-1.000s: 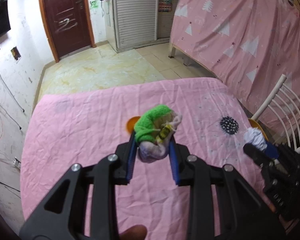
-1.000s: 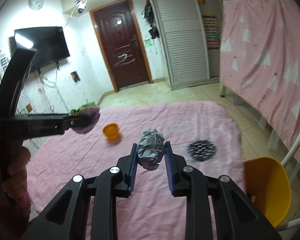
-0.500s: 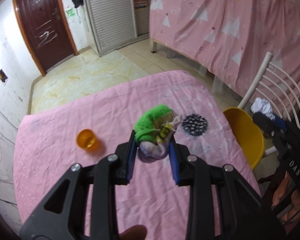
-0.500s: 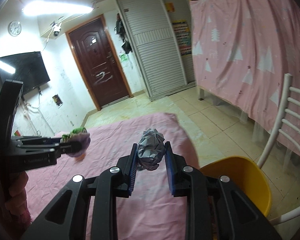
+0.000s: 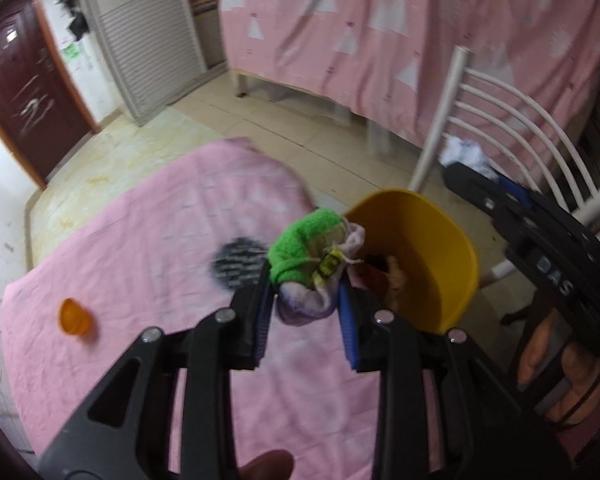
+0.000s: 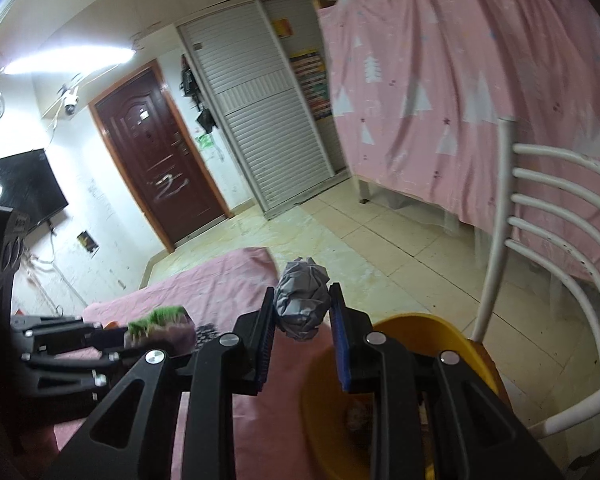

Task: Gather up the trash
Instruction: 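Lift the sock and paper and carry them to the yellow bin, then open both tools over the bin to drop the sock and paper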

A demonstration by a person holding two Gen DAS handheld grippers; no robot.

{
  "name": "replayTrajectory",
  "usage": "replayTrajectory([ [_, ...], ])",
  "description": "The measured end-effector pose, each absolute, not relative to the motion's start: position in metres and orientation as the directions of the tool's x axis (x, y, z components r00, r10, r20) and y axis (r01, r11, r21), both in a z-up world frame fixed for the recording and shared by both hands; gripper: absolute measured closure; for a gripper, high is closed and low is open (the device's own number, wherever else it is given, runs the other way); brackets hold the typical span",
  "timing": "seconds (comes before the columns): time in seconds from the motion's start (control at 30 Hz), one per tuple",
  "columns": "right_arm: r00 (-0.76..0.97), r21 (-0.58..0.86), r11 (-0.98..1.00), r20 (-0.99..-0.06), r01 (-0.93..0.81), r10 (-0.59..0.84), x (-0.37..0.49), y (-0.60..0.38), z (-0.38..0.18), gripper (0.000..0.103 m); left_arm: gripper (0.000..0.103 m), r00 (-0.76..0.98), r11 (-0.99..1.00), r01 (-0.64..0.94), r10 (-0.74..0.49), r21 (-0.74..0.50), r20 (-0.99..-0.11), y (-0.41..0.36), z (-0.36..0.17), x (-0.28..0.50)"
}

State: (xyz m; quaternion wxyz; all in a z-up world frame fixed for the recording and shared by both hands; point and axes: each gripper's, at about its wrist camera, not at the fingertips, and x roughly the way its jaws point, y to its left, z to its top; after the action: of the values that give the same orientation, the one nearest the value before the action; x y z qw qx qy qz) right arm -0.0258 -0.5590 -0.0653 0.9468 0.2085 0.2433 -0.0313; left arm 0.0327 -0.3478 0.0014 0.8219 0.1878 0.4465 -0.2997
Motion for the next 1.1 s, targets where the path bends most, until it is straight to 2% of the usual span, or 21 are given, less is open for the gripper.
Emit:
replayTrajectory([
  [0.47, 0.857, 0.424, 0.873, -0.516, 0.238, 0.017, -0.028, -0.594, -0.095, 0.083, 0.075, 0.328, 0.681, 0.732, -0.340, 0.010, -0.881, -0.412, -0.025, 0.017],
  [0.53, 0.854, 0.426, 0.871, -0.520, 0.244, 0.015, -0.027, -0.596, -0.097, 0.083, 0.066, 0.316, 0.679, 0.734, -0.340, 0.001, -0.886, -0.414, -0.028, 0.019],
  [0.57, 0.852, 0.430, 0.869, -0.523, 0.245, 0.018, -0.027, -0.596, -0.098, 0.083, 0.056, 0.313, 0.683, 0.731, -0.339, -0.003, -0.887, -0.415, -0.029, 0.020],
  [0.6, 0.851, 0.431, 0.868, -0.526, 0.245, 0.020, -0.026, -0.596, -0.100, 0.083, 0.052, 0.314, 0.685, 0.729, -0.340, -0.005, -0.886, -0.415, -0.030, 0.021],
  [0.77, 0.843, 0.426, 0.868, -0.538, 0.254, 0.017, -0.024, -0.595, -0.103, 0.081, 0.048, 0.318, 0.695, 0.719, -0.340, -0.009, -0.885, -0.412, -0.030, 0.023],
  [0.87, 0.841, 0.422, 0.870, -0.540, 0.254, 0.016, -0.022, -0.594, -0.103, 0.074, 0.048, 0.320, 0.701, 0.713, -0.339, -0.011, -0.885, -0.408, -0.029, 0.025],
  [1.0, 0.843, 0.415, 0.873, -0.538, 0.256, 0.009, -0.021, -0.590, -0.103, 0.051, 0.048, 0.325, 0.714, 0.700, -0.343, -0.019, -0.881, -0.399, -0.026, 0.028],
  [1.1, 0.846, 0.410, 0.876, -0.534, 0.254, 0.005, -0.021, -0.587, -0.101, 0.043, 0.048, 0.333, 0.722, 0.692, -0.353, -0.028, -0.875, -0.389, -0.022, 0.029],
])
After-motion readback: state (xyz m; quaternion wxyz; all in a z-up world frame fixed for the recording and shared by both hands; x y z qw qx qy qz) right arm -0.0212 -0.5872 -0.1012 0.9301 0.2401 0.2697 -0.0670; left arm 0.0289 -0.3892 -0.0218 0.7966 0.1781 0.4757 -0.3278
